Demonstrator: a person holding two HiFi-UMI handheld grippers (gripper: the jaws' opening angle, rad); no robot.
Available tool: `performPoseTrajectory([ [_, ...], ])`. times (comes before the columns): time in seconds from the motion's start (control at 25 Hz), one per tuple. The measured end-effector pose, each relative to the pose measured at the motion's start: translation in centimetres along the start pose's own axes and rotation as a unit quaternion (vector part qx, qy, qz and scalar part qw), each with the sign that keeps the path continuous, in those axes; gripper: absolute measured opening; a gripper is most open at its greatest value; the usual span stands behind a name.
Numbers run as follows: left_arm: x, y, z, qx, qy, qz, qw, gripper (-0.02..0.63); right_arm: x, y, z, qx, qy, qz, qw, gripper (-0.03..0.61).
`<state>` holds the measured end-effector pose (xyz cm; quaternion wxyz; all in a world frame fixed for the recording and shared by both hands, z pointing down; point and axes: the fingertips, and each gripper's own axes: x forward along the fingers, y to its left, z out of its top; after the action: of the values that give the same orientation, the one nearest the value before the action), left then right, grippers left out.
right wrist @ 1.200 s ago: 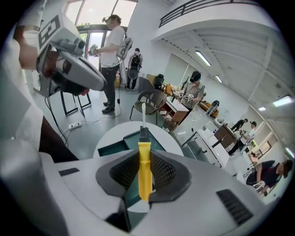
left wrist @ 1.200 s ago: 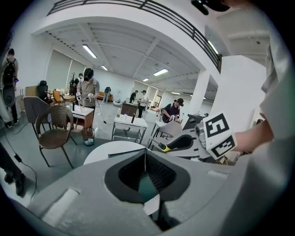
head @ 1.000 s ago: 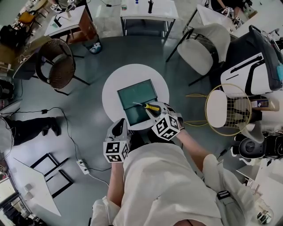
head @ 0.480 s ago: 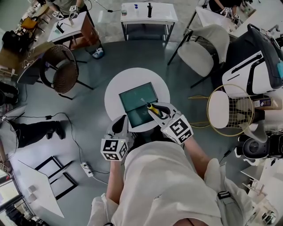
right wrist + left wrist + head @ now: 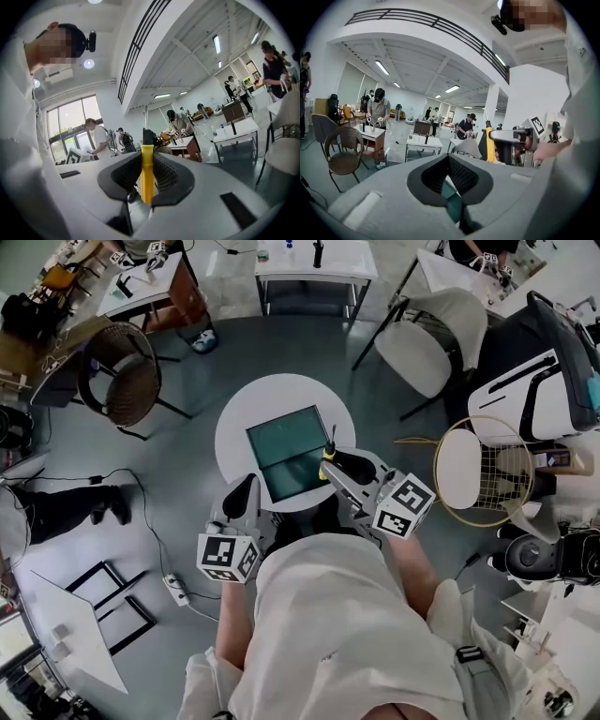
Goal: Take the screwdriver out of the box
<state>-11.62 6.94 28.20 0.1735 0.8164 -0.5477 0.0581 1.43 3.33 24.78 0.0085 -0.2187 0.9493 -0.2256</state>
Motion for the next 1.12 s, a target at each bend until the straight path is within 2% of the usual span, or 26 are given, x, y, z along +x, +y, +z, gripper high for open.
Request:
performPoseTrajectory([
  [0.12, -0.03, 0.00, 0.32, 0.000, -0.004, 0.000, 1.0000, 0.011, -0.32, -0.11, 0.53, 0.016, -0.015, 0.013, 1.000, 0.081],
  [0.28, -0.12, 0.08, 0.36, 0.001, -0.006, 0.001, 1.0000, 0.011, -0.17, -0.09, 0.31, 0.003, -0.009, 0.012, 1.000, 0.081],
  [1.12, 0.15, -0.46, 0.04, 0.007, 0.006, -0.006, 0.9999, 0.011, -0.23, 0.24, 0.75, 0.007, -0.017, 0.022, 1.000, 0.080],
])
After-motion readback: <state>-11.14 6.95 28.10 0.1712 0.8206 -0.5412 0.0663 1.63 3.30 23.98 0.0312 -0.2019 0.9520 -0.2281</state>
